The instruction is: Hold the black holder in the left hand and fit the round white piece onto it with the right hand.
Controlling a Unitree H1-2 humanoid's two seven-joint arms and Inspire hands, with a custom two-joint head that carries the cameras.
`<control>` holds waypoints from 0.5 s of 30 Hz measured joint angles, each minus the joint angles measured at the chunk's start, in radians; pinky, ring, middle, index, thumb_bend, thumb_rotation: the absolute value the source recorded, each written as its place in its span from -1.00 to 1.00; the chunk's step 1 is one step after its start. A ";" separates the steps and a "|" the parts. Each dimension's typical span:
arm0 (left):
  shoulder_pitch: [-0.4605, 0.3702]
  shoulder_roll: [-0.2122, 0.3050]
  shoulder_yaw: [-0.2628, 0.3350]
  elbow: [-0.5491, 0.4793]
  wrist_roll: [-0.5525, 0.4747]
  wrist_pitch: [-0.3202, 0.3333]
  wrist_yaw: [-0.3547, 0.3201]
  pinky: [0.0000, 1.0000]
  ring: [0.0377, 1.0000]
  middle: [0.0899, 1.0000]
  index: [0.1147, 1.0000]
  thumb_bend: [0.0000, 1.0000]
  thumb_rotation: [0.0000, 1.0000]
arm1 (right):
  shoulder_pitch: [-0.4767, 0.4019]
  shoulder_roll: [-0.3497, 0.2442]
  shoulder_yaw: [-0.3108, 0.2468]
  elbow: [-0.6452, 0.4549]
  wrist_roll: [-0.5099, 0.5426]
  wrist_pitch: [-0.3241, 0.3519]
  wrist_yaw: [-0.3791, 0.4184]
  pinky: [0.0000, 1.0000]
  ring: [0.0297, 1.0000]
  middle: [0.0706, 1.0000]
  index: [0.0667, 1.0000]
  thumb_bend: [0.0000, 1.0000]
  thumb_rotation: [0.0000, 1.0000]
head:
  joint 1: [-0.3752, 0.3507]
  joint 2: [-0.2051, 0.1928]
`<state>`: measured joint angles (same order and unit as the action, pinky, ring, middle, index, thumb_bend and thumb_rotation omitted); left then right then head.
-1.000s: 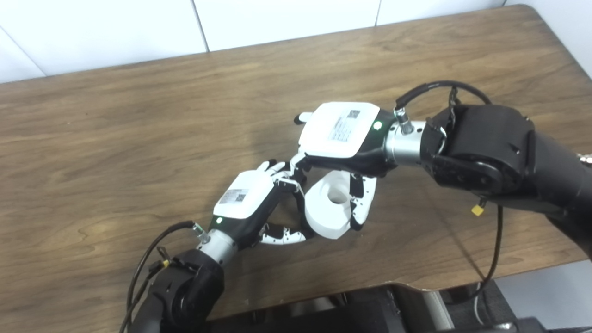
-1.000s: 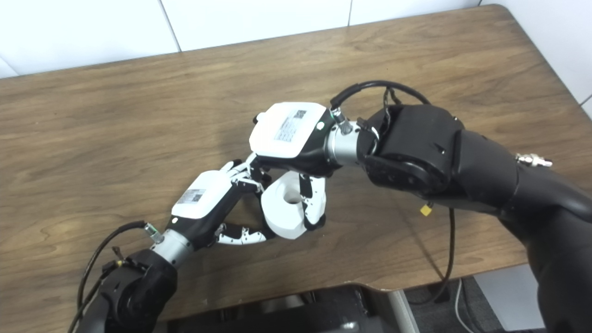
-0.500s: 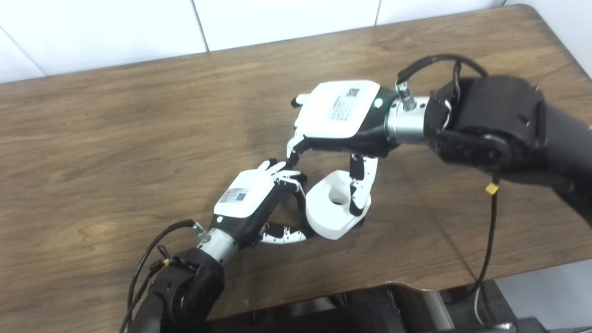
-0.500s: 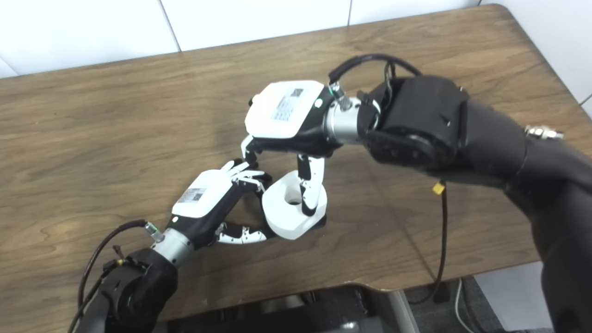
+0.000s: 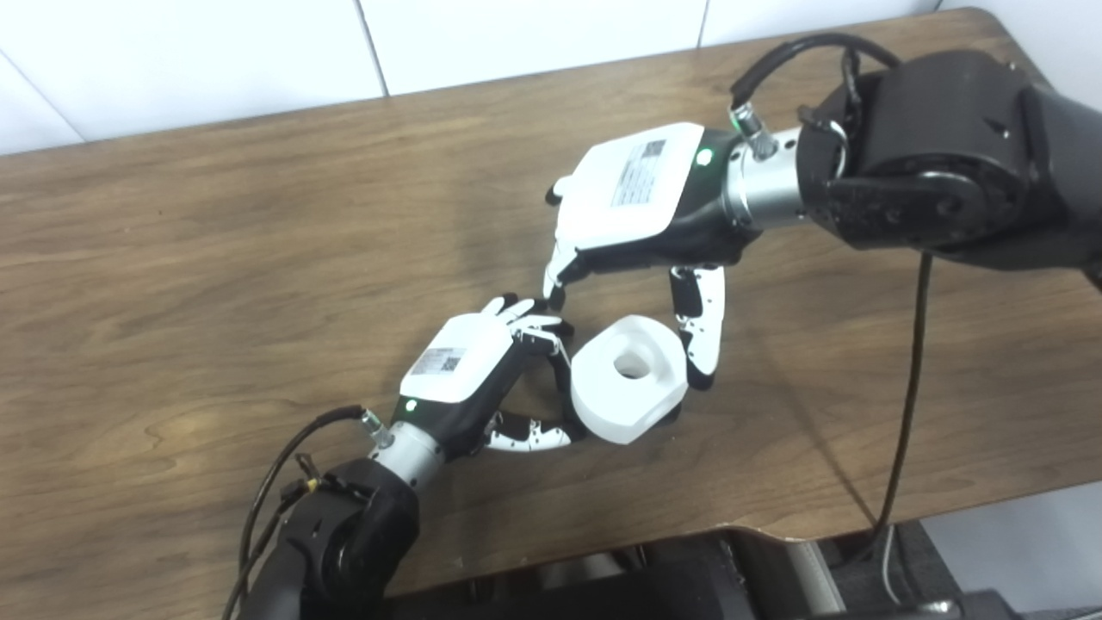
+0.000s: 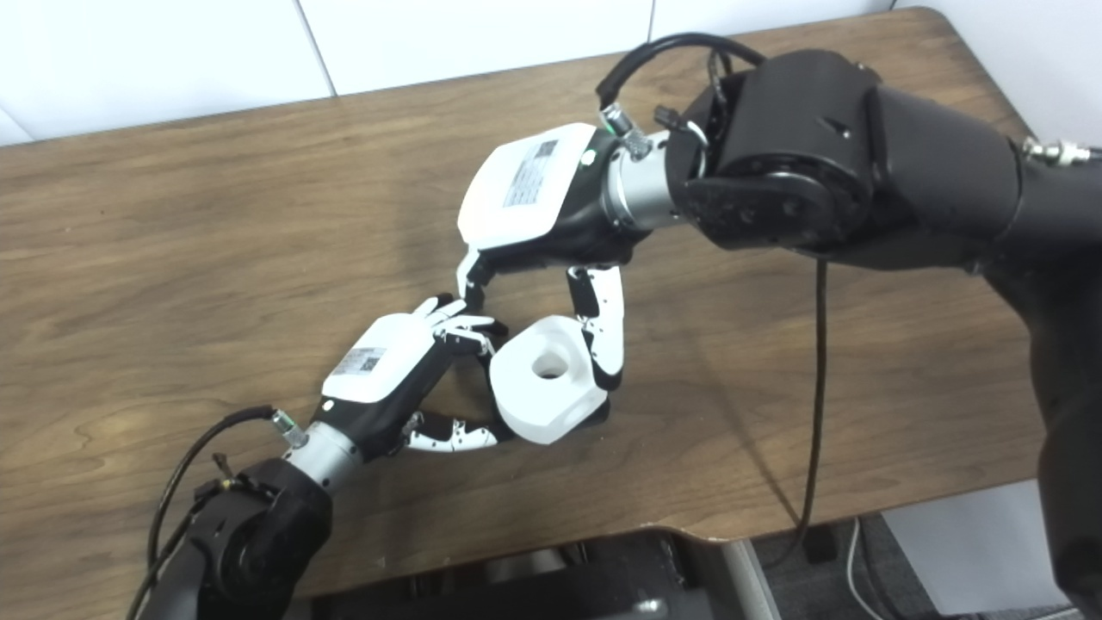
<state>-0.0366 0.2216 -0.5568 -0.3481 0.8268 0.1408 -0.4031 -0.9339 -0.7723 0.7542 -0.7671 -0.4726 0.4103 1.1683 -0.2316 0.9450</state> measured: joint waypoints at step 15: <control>-0.009 -0.004 0.000 0.012 0.005 -0.005 0.006 1.00 0.80 0.56 -0.15 0.03 -0.86 | -0.062 -0.009 -0.044 0.044 0.011 0.000 0.000 1.00 0.74 0.58 0.57 1.00 -0.19 | 0.006 -0.011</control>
<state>-0.0453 0.2176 -0.5572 -0.3364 0.8318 0.1362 -0.3966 -0.9955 -0.7811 0.7105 -0.7233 -0.4616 0.4104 1.1683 -0.2255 0.9342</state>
